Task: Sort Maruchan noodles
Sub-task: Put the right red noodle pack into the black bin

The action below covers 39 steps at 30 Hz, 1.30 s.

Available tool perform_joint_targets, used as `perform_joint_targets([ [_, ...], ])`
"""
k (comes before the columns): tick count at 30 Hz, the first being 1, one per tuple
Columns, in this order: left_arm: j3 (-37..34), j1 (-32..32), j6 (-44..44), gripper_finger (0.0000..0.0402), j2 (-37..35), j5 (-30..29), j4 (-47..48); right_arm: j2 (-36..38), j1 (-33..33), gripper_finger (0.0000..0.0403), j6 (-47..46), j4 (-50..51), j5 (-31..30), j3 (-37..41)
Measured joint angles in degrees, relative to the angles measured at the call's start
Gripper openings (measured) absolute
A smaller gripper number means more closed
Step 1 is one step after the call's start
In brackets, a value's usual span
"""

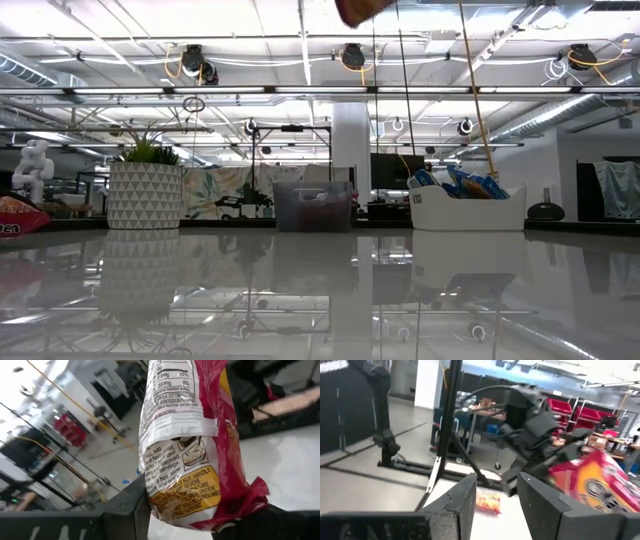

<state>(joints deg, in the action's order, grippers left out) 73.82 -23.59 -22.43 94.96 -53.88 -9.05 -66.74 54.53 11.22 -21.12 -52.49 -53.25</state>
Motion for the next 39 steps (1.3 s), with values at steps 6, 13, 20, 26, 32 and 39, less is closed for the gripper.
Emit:
perform_joint_targets([
  [6,0.00,7.26,1.81,0.0154,-0.51,9.15,6.40,-0.13,1.12,0.0139,-3.72,3.43,-2.75,2.87],
  [13,-0.01,16.96,-0.29,0.0154,-0.49,18.08,11.81,-0.13,1.09,0.0139,-4.30,2.86,-7.72,8.66],
  [20,-0.02,27.76,-8.46,0.0154,-0.47,35.25,14.83,-0.13,1.10,0.0139,1.37,2.77,-7.93,12.00],
  [26,-0.02,37.51,-10.83,0.0154,-0.49,43.35,16.50,-0.13,1.09,0.0139,6.24,2.90,-14.85,13.80],
  [32,-0.02,45.99,-9.70,0.0154,-0.49,47.29,21.17,-0.13,0.65,0.0139,9.91,2.53,-19.71,16.95],
  [39,-0.08,50.37,-9.35,0.0154,-0.49,56.21,23.26,-0.13,-2.28,0.0139,10.44,2.55,-19.51,19.28],
])
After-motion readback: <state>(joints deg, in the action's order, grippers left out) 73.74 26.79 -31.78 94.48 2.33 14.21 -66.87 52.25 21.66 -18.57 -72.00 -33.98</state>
